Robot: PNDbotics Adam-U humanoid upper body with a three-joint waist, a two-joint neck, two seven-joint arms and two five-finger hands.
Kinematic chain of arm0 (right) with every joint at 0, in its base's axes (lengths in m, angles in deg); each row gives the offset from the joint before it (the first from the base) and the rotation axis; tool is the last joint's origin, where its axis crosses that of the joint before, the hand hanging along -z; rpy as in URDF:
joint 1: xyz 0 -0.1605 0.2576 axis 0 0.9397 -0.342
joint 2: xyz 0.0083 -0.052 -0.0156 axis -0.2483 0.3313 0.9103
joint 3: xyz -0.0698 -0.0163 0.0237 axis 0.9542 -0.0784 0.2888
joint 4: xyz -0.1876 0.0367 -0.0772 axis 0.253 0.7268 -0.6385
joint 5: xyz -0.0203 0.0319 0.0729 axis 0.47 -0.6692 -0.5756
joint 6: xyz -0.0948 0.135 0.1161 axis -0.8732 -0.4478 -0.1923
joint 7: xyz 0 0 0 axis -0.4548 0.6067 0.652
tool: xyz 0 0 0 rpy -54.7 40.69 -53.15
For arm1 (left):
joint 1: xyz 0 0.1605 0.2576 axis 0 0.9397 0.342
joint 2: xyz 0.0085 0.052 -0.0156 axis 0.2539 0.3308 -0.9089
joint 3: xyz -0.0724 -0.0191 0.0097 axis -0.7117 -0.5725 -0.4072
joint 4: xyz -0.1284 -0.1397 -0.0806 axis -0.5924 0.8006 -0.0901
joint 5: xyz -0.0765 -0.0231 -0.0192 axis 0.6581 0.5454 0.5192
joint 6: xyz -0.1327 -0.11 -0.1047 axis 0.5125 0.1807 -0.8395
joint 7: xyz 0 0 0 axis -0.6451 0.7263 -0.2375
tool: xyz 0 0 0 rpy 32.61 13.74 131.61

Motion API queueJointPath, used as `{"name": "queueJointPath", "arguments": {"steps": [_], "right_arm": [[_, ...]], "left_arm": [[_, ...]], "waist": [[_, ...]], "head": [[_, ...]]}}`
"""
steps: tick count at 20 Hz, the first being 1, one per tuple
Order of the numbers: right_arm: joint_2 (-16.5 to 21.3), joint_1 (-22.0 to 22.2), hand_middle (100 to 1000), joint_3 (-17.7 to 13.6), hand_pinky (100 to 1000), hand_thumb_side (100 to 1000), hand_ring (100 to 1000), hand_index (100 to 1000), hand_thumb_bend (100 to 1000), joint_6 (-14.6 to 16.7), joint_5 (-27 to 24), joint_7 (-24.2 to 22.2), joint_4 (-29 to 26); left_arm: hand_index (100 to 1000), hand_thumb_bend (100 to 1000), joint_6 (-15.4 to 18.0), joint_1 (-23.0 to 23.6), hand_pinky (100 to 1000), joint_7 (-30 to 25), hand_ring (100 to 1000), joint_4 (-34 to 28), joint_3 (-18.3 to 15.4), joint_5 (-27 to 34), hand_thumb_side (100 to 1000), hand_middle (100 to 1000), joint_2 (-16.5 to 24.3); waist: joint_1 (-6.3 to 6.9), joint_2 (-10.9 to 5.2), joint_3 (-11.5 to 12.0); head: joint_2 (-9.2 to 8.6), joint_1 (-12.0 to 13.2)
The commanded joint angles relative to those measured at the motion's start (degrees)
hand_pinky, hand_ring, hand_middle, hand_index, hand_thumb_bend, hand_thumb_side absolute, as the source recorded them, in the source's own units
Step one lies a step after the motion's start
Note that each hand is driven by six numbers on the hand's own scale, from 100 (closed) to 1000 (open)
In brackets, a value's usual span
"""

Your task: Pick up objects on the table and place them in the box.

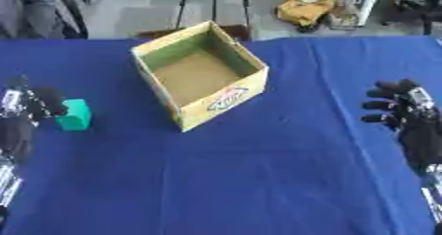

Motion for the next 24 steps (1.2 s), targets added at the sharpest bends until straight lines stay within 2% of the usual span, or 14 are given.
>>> {"name": "queueJointPath", "arguments": {"steps": [1,10,12,13,14,15,16,17,19,21,24], "right_arm": [[1.0,-0.5,695,-0.6,608,905,698,817,100,0.0,0.2,0.0,-1.0],[1.1,-0.5,695,-0.6,609,905,698,817,100,0.0,0.2,-0.1,-1.0],[1.1,-0.4,695,-0.6,609,906,698,817,100,0.0,0.2,-0.1,-1.0],[1.1,-0.4,695,-0.6,609,905,698,817,100,-0.1,0.2,-0.1,-1.0],[1.1,-0.3,695,-0.6,609,905,698,818,100,-0.1,0.2,-0.2,-1.0],[1.1,-0.3,695,-0.6,609,905,698,817,100,-0.1,0.3,-0.2,-1.0],[1.2,-0.2,695,-0.6,609,905,698,818,100,-0.1,0.3,-0.2,-0.9],[1.3,-0.2,694,-0.6,609,905,698,818,100,-0.1,0.3,-0.2,-0.9],[1.4,-0.1,694,-0.5,609,905,698,818,100,-0.1,0.4,-0.3,-0.9],[1.4,0.0,695,-0.3,609,906,698,818,100,-0.2,0.4,-0.4,-0.8],[1.5,0.0,694,-0.1,609,905,698,818,100,-0.3,0.4,-0.6,-0.7]], "left_arm": [[678,362,0.0,-0.4,650,0.1,576,-1.4,-0.7,-0.1,1000,543,1.4],[679,350,0.0,-0.4,650,0.0,576,-1.5,-0.7,-0.4,1000,543,1.5],[681,306,-0.1,-0.7,651,0.2,579,-1.7,-1.0,-2.5,1000,546,2.3],[690,250,-0.2,-1.0,652,0.2,583,-1.9,-1.2,-4.7,976,551,3.0],[706,256,-0.4,-1.4,654,-0.1,587,-2.1,-1.5,-7.9,880,558,4.0],[740,218,-0.6,-2.1,655,-0.6,595,-2.4,-1.8,-11.7,691,570,5.2],[750,224,-1.1,-2.9,657,-1.2,601,-2.6,-2.1,-16.4,615,577,6.9],[769,294,-1.7,-3.8,661,-2.0,614,-2.7,-2.2,-20.8,496,596,8.5],[789,420,-2.4,-5.9,674,-5.2,639,-2.7,-1.6,-30.1,363,620,12.1],[790,454,-2.1,-8.5,676,-9.1,647,-2.0,-0.6,-38.3,275,626,15.6],[793,520,-0.4,-13.1,683,-15.0,666,1.0,1.4,-46.8,212,637,19.4]], "waist": [[0.04,-0.81,0.0],[0.08,-0.81,-0.1],[0.09,-0.84,-0.1],[0.10,-0.88,-0.1],[0.10,-0.94,-0.2],[0.11,-1.01,-0.2],[0.14,-1.09,-0.3],[0.20,-1.17,-0.4],[0.38,-1.33,-0.7],[0.55,-1.51,-0.8],[0.74,-1.85,-1.1]], "head": [[-0.73,0.1],[-0.71,0.1],[-0.68,0.1],[-0.69,0.0],[-0.67,0.0],[-0.64,-0.1],[-0.60,-0.1],[-0.59,0.0],[-0.61,0.1],[-0.60,0.1],[-0.55,0.2]]}}
